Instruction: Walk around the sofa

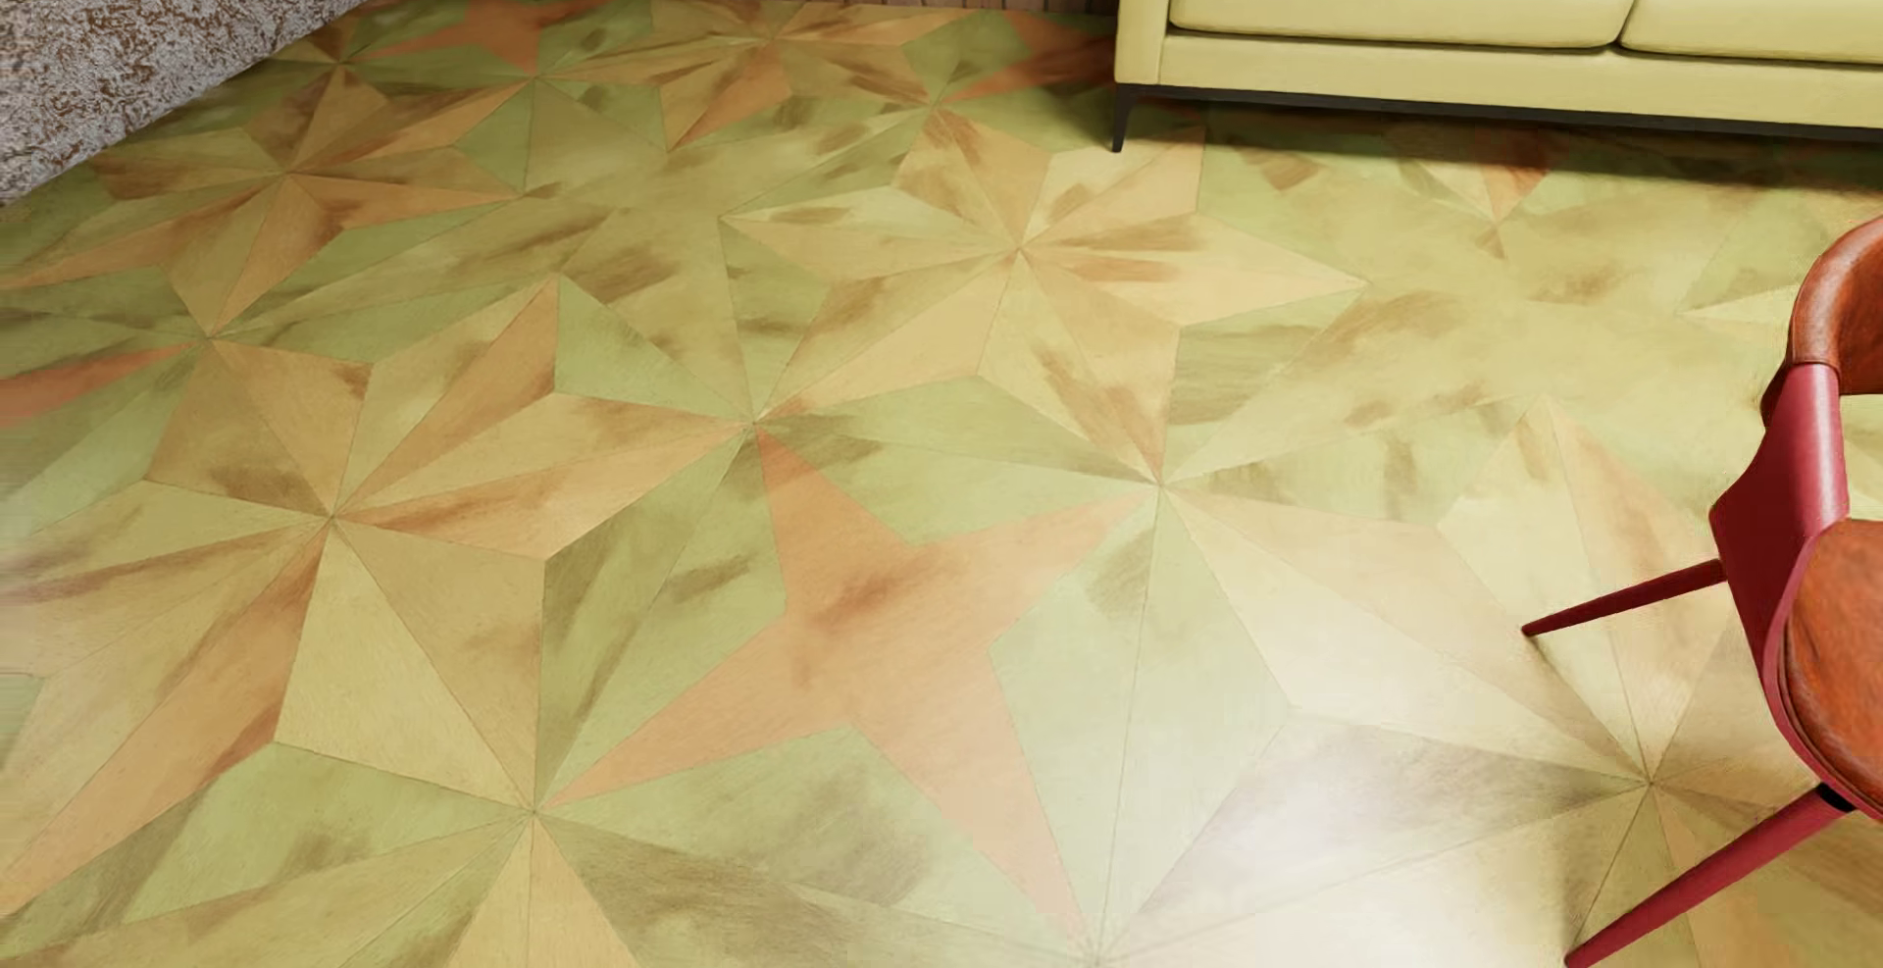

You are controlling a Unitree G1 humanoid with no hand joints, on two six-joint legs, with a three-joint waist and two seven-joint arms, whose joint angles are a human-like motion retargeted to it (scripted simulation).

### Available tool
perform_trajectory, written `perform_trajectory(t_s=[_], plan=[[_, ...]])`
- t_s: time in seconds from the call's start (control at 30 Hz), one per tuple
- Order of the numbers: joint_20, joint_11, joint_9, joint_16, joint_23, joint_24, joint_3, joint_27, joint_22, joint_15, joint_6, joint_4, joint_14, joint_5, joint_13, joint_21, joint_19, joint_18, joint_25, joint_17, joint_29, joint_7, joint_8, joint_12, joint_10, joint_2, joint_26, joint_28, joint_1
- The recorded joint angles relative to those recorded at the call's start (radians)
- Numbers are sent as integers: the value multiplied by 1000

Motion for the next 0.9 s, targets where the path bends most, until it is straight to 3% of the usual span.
perform_trajectory(t_s=[0.03,0.07,0.1,0.13,0.2,0.23,0.37,0.43,0.5,0.53,0.6,0.63,0.7,0.73,0.83,0.9], plan=[[22,32,-5,16,2,0,-20,0,-27,72,-6,1,-70,-27,26,7,0,0,0,2,0,0,0,-12,18,-17,0,0,49],[30,122,9,27,-2,0,-43,0,-50,-51,-6,1,-105,-37,49,-4,0,0,0,2,0,0,0,-18,58,10,0,0,108],[46,158,9,21,20,0,-67,0,-55,-205,15,19,-61,-11,35,25,0,0,0,-1,0,0,0,-24,141,29,0,0,89],[86,197,15,-16,44,0,-93,0,-32,-312,35,37,64,-15,9,36,0,0,0,-2,0,0,0,-36,254,60,0,0,38],[-4,180,37,-51,69,0,-59,0,-23,-408,71,76,331,-48,-56,39,0,0,0,-37,0,0,0,-68,354,142,0,0,-70],[-17,160,33,-59,50,0,-25,0,-44,-435,75,96,362,-78,-67,-2,0,0,0,-43,0,0,0,-54,375,181,0,0,-144],[-116,116,14,-74,-73,0,92,0,38,-563,38,187,293,-134,-70,-25,0,0,0,-43,0,0,0,38,256,376,0,0,-385],[-122,77,1,-63,-126,0,148,0,83,-606,15,215,247,-112,-86,-18,0,0,0,-33,0,0,0,96,107,483,0,0,-480],[-165,47,-7,-44,-165,0,207,0,141,-657,3,240,101,-73,-120,-19,0,0,0,-40,0,0,0,143,11,564,0,0,-554],[-195,55,0,-34,-180,0,254,0,172,-681,-9,260,103,-71,-152,9,0,0,0,-47,0,0,0,163,4,585,0,0,-586],[-219,75,25,-24,-197,0,331,0,227,-651,-47,265,390,-97,-198,18,0,0,0,-61,0,0,0,196,138,647,0,0,-679],[-248,89,30,-27,-195,0,347,0,268,-577,-69,240,423,-111,-194,-6,0,0,0,-61,0,0,0,187,200,672,0,0,-698],[-262,253,-1,-31,-153,0,347,0,281,-373,-89,182,306,-128,-160,-7,0,0,0,-55,0,0,0,199,233,572,0,0,-635],[-232,393,-7,-32,-127,0,291,0,251,-364,-94,150,240,-104,-154,3,0,0,0,-50,0,0,0,211,232,484,0,0,-587],[-251,769,37,-26,-96,0,120,0,161,-541,-106,24,112,-38,-91,46,0,0,0,-36,0,0,0,115,90,214,0,0,-287],[-131,734,43,-19,-70,0,18,0,55,-616,-102,-7,-7,10,-44,113,0,0,0,-42,0,0,0,41,-25,-3,0,0,-85]])
